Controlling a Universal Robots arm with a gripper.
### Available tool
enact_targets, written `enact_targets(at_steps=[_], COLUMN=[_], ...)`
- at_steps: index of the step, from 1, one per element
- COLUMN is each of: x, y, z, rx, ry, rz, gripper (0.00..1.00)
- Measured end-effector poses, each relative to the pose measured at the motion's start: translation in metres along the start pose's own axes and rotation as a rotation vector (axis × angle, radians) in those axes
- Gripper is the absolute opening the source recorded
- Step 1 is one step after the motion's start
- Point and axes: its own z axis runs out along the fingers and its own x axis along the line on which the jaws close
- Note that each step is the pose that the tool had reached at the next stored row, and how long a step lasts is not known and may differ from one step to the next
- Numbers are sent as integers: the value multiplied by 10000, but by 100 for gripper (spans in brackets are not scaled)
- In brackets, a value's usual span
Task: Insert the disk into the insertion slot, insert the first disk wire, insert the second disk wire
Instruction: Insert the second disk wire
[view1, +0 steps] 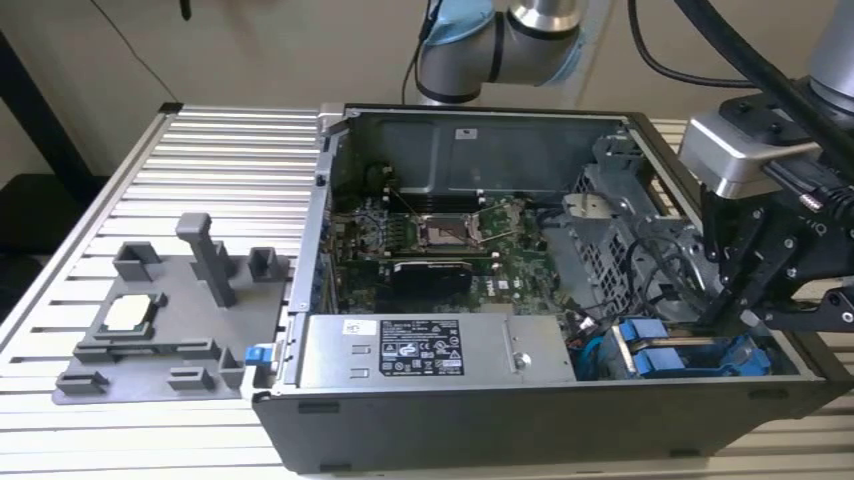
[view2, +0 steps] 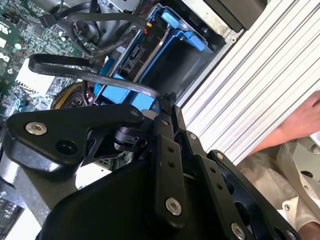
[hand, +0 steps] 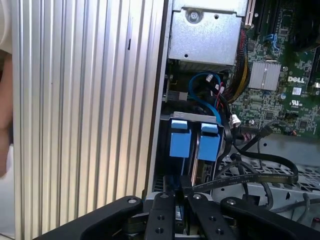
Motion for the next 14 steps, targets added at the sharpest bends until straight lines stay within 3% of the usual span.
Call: enact_targets(at_steps=[2,4,8,12,14], x=[-1,-1,-1,-1,-1], y=[0,0,0,0,0], z=[0,1,1,2,2], rx=[1,12,61,119,144], ry=[-8,-120,-599,-1160,-1407], rz=[1,16,85,173,211], gripper=[16,16,16,16,16])
